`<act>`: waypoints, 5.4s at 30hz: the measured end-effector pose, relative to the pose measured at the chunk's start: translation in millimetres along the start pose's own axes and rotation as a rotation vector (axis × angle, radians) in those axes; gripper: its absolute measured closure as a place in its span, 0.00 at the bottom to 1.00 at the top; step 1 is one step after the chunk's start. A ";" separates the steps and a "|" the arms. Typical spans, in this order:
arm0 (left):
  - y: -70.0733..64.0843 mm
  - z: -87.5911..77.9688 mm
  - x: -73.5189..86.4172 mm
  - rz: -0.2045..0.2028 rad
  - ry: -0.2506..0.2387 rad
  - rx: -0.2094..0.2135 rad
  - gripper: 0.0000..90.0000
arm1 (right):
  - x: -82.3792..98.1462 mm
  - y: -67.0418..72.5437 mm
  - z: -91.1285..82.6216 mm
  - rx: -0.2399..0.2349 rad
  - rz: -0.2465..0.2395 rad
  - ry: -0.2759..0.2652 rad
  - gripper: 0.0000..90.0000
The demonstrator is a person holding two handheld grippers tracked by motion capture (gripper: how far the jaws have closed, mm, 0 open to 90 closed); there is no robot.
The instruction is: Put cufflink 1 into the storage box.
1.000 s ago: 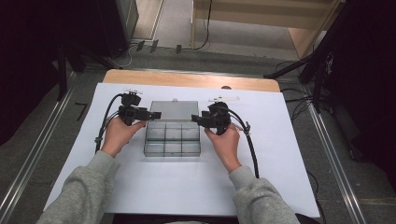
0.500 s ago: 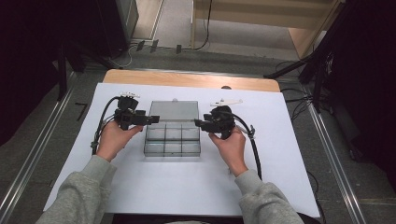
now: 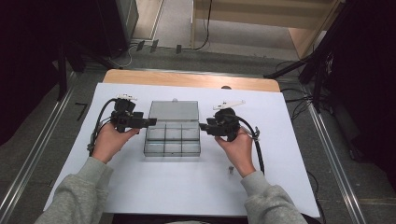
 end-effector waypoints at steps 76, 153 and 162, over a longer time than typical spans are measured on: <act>3.8 1.5 3.4 0.050 -0.007 -0.004 0.36 | 50.9 -37.3 -5.1 0.116 0.010 0.401 0.76; -2.1 -2.1 13.8 0.069 0.003 0.007 0.35 | 15.0 -0.7 -17.2 -0.023 0.014 0.262 1.00; -1.4 -4.4 17.1 0.067 -0.008 0.009 0.36 | 9.2 9.7 -16.3 -0.051 0.000 0.245 1.00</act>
Point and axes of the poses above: each handheld gripper's, and its own axes: z roughly forward along the jaws, x roughly out of its underside, y roughly to its left, the point moved 2 cm from there along z, roughly forward along the jaws, and after that the axes turned 6 degrees about -x, right-handed, at the moved point
